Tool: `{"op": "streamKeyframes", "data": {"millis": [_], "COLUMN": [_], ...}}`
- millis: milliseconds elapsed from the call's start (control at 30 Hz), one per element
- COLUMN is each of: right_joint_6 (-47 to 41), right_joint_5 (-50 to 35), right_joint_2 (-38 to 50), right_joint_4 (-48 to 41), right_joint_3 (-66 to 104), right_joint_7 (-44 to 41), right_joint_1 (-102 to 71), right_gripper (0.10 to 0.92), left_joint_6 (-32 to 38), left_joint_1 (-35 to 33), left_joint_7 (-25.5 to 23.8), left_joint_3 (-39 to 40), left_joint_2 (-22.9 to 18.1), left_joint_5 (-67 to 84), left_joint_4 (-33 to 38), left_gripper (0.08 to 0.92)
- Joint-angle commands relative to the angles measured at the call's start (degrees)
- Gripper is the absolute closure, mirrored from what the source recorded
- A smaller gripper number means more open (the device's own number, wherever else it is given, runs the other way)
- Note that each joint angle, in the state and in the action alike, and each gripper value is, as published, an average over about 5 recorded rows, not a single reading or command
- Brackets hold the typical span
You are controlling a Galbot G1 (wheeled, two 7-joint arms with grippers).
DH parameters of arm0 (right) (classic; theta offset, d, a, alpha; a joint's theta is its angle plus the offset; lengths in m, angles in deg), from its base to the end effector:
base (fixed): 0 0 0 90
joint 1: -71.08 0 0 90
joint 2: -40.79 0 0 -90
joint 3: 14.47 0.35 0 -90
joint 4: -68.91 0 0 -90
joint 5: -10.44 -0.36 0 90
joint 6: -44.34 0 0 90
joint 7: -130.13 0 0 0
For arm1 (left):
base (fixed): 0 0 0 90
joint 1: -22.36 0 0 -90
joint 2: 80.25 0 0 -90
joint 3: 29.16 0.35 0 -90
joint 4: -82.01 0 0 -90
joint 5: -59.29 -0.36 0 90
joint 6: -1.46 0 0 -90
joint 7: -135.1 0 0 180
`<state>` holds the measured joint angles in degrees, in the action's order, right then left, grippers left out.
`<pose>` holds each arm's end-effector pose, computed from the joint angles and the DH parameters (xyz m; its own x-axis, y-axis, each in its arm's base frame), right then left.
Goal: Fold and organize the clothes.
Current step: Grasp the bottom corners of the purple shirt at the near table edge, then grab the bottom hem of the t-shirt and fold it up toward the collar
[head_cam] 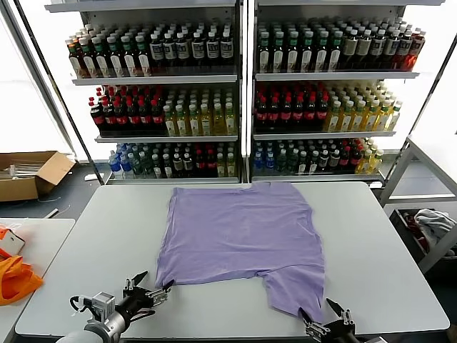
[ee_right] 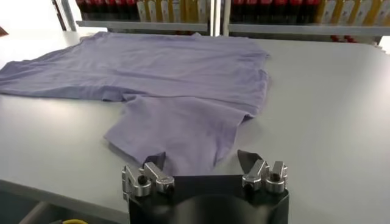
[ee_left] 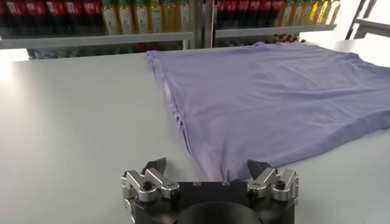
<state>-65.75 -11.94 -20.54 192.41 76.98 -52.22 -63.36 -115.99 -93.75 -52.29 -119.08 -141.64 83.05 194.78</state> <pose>0.1239 -0.0793 -0.3023 -0.7955 -0.2546 0.5499 -0.2834 0.9584 0.0337 0.2166 0.1005 -0.3124 -0.7928 0.2675 0.5477 0.2949 0.9547 -0.0394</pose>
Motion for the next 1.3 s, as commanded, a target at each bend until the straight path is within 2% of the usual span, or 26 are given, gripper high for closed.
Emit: {"op": "streamKeyframes", "data": {"millis": [33, 433, 533, 833, 1033, 1300], "right_joint_6": [-1.0, 0.4, 2.0, 6.5, 9.5, 13.7], "right_joint_5": [0.4, -0.4, -0.8, -4.8, -4.4, -3.1], "right_joint_2": [0.1, -0.2, 0.1, 1.0, 2.2, 1.7], "right_joint_4": [-0.9, -0.6, -0.4, 3.2, 7.5, 12.7], "right_joint_3": [-0.9, -1.3, -1.0, 1.5, 3.5, 5.6], "right_joint_7": [0.8, -0.3, -1.2, -2.6, -4.3, -6.6], "right_joint_1": [-0.1, 0.8, 0.5, -3.8, -13.0, -23.8], "right_gripper": [0.491, 0.837, 0.899, 0.912, 0.912, 0.912], "left_joint_6": [-0.8, 2.6, 3.5, 4.3, 3.2, 2.6], "left_joint_1": [1.2, -0.2, -0.3, -3.3, -7.4, -16.8], "left_joint_7": [0.6, 0.1, 0.2, 0.6, 1.0, 1.1], "left_joint_3": [1.4, 3.6, 3.7, 1.1, -1.0, -3.0], "left_joint_2": [0.0, 0.2, 0.2, -0.9, -2.0, -2.4], "left_joint_5": [-0.3, -6.8, -8.6, -12.1, -13.3, -15.4], "left_joint_4": [-1.9, -0.9, -0.5, 6.5, 12.6, 20.1], "left_gripper": [0.233, 0.577, 0.664, 0.898, 0.915, 0.915]}}
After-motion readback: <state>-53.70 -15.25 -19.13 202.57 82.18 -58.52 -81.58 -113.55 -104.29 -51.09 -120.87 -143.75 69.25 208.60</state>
